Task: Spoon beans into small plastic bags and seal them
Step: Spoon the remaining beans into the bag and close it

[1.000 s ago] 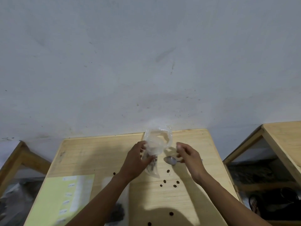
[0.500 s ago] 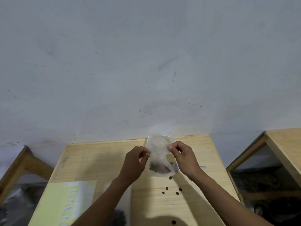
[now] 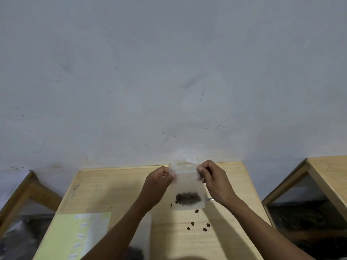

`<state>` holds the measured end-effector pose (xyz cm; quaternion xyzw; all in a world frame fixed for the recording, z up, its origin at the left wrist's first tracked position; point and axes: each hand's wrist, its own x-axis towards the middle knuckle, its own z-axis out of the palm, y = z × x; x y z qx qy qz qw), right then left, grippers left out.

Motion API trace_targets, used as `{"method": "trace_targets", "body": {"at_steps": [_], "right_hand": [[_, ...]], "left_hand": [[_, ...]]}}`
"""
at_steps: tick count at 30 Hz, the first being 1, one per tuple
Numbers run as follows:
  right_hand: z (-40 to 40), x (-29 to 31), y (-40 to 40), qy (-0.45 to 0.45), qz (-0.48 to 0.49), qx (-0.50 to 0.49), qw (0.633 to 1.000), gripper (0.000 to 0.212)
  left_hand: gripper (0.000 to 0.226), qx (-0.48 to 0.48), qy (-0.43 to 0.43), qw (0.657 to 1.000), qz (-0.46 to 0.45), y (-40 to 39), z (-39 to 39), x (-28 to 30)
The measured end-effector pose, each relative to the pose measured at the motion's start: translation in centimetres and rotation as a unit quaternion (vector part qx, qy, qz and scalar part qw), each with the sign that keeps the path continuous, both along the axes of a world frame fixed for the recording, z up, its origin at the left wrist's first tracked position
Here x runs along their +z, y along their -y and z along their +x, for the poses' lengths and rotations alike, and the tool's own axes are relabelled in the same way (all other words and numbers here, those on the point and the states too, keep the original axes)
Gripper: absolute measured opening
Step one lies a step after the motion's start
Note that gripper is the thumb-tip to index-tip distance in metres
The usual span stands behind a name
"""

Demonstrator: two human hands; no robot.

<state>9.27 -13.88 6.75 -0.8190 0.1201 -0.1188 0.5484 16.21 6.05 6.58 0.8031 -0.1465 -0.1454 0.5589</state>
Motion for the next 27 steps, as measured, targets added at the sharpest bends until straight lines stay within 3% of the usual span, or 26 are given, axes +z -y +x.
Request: {"method": "trace_targets", "body": {"at_steps": [3,5,9,11,19,27], "right_hand": [[0.1,0.6,0.2,0.000,0.023,0.039,0.999,0.000],[0.3,1.1,0.2,0.003,-0.014,0.061,0.998,0.021],[1.5,1.6,-0.3,0.012,-0.250,0.123,0.960,0.024],[2.0,2.0,-0.6,0.002,-0.306,0.139,0.942,0.018],[2.5,2.8,-1.7,0.000,-0.324,0.170,0.931,0.007],[2.6,3.4,-1.7,0.019,-0.355,0.188,0.916,0.013]], "left_hand": [[0.010,0.012,-0.019,0.999,-0.030,0.0,0.2,0.9],[0.010,0.000,0.005,1.000,-0.003,0.1,0.0,1.5],[0.014,-0.042,0.073,0.995,0.050,0.6,-0.5,2.4],[0.018,-0.046,0.089,0.993,0.068,0.7,-0.5,2.4],[0.021,-0.056,0.152,0.980,0.113,0.1,-0.2,2.4],[0.017,-0.068,0.085,0.989,0.104,-0.7,0.3,3.7]]}}
